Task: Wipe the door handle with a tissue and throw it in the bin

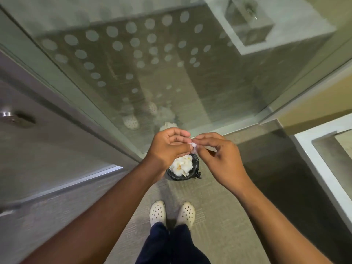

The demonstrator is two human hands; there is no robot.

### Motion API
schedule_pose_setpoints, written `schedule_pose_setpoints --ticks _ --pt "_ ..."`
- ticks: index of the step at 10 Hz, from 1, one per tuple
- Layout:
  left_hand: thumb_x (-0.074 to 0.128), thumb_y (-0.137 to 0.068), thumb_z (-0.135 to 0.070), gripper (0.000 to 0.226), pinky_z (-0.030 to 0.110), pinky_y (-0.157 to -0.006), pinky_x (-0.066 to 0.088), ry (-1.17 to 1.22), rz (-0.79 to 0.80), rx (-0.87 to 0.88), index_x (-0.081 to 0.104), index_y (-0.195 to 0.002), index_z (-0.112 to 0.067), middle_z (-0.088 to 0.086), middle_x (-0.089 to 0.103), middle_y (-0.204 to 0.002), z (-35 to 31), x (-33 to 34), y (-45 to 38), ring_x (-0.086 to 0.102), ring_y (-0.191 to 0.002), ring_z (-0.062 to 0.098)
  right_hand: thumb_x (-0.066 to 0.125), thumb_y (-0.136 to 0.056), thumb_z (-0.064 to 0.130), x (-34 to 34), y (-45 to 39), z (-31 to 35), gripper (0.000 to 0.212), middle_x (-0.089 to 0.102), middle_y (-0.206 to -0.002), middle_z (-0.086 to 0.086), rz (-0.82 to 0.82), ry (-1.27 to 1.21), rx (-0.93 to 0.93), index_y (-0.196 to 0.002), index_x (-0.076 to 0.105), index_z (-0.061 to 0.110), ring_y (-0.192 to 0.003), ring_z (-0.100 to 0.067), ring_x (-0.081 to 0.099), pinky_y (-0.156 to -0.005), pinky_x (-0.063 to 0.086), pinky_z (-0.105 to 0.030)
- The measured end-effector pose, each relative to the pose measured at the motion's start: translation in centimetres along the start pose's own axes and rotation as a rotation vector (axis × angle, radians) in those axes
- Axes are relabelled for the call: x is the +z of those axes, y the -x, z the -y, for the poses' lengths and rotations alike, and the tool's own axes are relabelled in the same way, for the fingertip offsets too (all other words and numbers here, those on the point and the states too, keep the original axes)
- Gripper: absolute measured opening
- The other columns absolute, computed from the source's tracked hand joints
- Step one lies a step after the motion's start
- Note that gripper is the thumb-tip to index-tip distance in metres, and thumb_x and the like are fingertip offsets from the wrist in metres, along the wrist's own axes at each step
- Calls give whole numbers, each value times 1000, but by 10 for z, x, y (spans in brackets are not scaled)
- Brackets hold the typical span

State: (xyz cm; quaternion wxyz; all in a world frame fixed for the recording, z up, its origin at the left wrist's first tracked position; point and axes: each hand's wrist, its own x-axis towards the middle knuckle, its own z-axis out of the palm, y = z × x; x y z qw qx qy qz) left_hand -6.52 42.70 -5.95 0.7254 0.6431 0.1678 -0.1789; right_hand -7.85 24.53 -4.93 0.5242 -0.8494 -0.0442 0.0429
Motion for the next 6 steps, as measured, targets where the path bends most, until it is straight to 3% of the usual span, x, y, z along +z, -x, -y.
schedule_pose_setpoints --ticks 1,2,3,4,5,6 --pt "80 -88 17 34 22 -71 66 -21 -14 -46 70 -100 -13 -6 80 -76 40 -8 -35 79 -72 9 80 -93 9 28 -11 -46 20 72 -112 1 28 -60 2 -112 82 8 -104 -8 74 -91 62 -25" --pt "77 -95 9 30 26 -85 67 -40 86 -50 73 -114 -14 2 86 -97 80 -22 -69 83 -93 17 83 -90 6 48 -19 -103 16 76 -103 -2 -67 9 -60 -106 84 8 -96 -11 75 -85 65 -35" --pt "73 -99 7 33 25 -95 65 -130 135 2 75 -119 -20 1 87 -110 114 -32 -93 82 -108 16 83 -91 8 60 -24 -153 15 76 -103 -1 -186 58 -147 -105 84 10 -97 -12 74 -82 64 -34" --pt "65 -98 14 49 16 -92 59 -322 9 99 78 -104 -33 -9 87 -101 164 -42 -114 80 -103 8 80 -94 10 94 -31 -223 14 74 -108 -4 -312 135 -254 -108 81 8 -101 -16 72 -84 58 -28" --pt "65 -98 14 50 19 -89 58 -414 -43 94 78 -96 -35 -6 86 -98 203 -48 -116 79 -103 13 81 -92 6 125 -30 -276 20 74 -115 -9 -229 214 -179 -112 80 6 -106 -21 72 -90 59 -35" --pt "64 -101 7 47 19 -71 56 -522 -2 0 79 -103 -38 5 83 -112 246 -52 -114 72 -83 18 79 -90 4 153 -22 -334 47 63 -148 -12 147 293 197 -136 71 11 -135 -29 61 -112 50 -43"
